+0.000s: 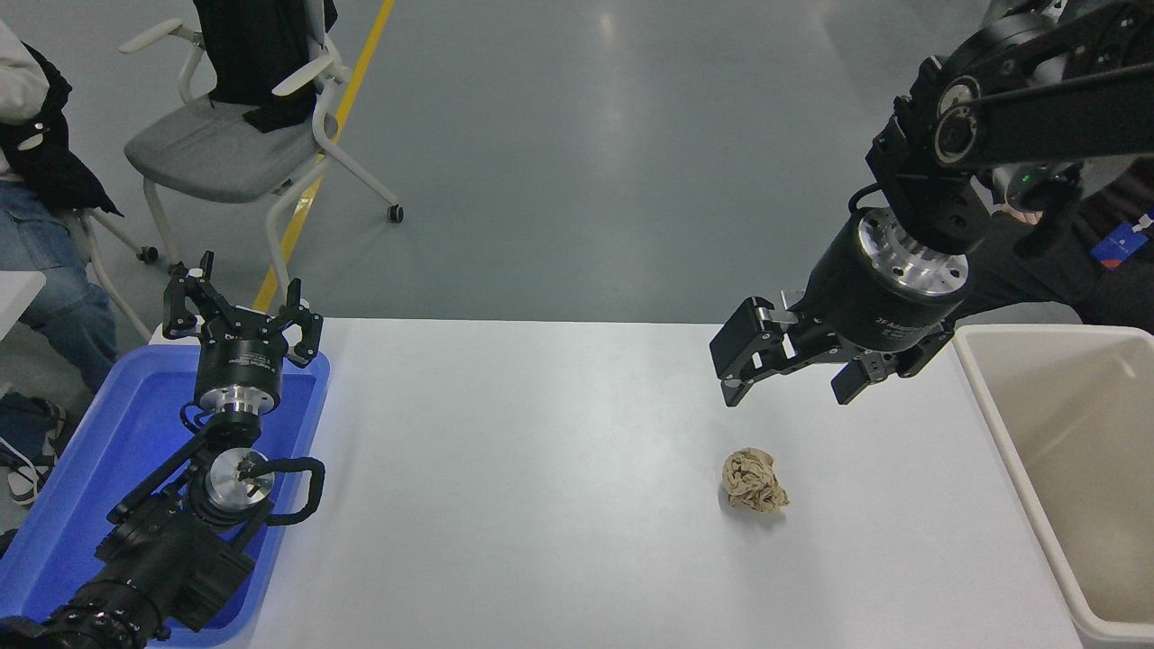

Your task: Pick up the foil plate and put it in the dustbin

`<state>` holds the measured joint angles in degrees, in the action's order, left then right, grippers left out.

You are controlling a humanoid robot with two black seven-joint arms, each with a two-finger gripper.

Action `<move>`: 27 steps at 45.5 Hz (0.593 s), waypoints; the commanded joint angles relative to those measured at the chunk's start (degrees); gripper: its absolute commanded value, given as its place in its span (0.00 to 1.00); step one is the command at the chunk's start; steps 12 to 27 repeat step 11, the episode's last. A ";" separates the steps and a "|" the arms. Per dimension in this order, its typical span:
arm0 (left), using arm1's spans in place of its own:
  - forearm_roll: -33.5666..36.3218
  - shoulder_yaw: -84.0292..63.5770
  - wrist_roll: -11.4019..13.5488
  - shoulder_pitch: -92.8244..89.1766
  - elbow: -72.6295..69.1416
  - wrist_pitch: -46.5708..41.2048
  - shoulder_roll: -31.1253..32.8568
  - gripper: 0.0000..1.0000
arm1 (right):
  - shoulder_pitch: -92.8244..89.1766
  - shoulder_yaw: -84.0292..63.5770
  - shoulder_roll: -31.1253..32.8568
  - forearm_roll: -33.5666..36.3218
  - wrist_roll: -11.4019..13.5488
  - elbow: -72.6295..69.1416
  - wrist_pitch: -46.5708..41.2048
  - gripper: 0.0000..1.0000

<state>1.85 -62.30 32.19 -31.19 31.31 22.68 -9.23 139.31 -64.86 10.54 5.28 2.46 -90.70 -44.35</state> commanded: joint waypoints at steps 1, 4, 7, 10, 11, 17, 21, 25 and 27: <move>0.00 -0.01 -0.03 -0.01 -0.02 0.00 0.00 0.99 | 2.63 -1.23 2.90 1.23 0.09 -0.01 -0.65 1.00; 0.00 -0.02 -0.02 -0.01 0.07 0.00 0.00 0.99 | 3.59 -2.38 3.78 0.96 0.09 -0.09 -0.65 1.00; 0.00 -0.02 -0.03 -0.01 -0.02 0.00 0.00 0.99 | 3.86 -2.64 4.49 0.88 0.09 -0.09 -0.65 1.00; 0.08 -0.02 -0.02 -0.01 0.07 0.00 0.00 0.99 | 3.69 -2.64 4.84 0.79 0.09 -0.09 -0.65 1.00; 0.00 -0.02 -0.03 -0.01 -0.02 0.00 0.00 0.99 | 3.69 -2.64 4.84 0.79 0.00 -0.09 -0.65 1.00; 0.00 -0.02 -0.03 -0.01 -0.02 0.00 0.00 0.99 | 3.69 -2.64 4.84 0.79 0.00 -0.09 -0.65 1.00; 0.00 -0.02 -0.03 -0.01 -0.02 0.00 0.00 0.99 | 3.69 -2.64 4.84 0.79 0.00 -0.09 -0.65 1.00; 0.00 -0.02 -0.03 -0.01 -0.02 0.00 0.00 0.99 | 3.69 -2.64 4.84 0.79 0.00 -0.09 -0.65 1.00; 0.00 -0.02 -0.03 -0.01 -0.02 0.00 0.00 0.99 | 3.69 -2.64 4.84 0.79 0.00 -0.09 -0.65 1.00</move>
